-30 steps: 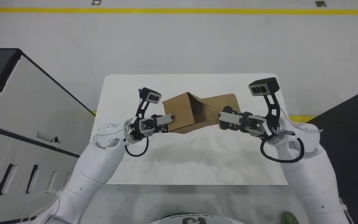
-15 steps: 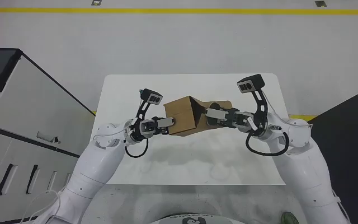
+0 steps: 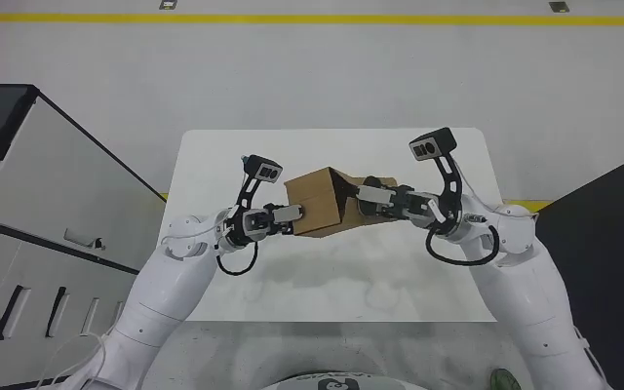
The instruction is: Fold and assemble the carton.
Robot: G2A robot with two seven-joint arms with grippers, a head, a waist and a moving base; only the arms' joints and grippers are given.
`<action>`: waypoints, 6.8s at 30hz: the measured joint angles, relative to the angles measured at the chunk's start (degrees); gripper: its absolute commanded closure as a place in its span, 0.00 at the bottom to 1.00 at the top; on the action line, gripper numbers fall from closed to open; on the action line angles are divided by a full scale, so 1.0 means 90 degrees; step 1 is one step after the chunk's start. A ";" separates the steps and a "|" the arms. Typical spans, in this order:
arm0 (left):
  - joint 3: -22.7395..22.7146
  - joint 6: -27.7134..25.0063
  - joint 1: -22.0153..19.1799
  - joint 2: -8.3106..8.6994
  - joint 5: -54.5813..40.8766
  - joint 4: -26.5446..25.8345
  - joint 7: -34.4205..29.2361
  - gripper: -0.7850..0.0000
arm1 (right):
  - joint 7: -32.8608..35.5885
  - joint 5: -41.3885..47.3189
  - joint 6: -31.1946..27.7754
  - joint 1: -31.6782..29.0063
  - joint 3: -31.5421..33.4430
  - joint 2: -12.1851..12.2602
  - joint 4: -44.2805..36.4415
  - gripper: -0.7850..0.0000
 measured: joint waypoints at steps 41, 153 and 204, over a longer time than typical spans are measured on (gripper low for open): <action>-0.0185 0.0079 0.0225 0.0028 0.1118 -0.0398 0.0274 1.00 | 0.0197 -0.0295 0.0918 0.0092 -0.0341 0.0031 0.0124 1.00; -0.0364 0.0133 0.0053 -0.0246 -0.1424 0.0263 -0.0962 1.00 | 0.0733 0.2107 -0.0413 -0.0365 0.0167 -0.0067 0.2119 0.64; -0.0695 0.0307 0.0289 -0.0440 -0.1245 0.0276 -0.1136 1.00 | 0.1491 0.2462 -0.0722 0.0032 -0.0224 -0.0342 0.1711 0.66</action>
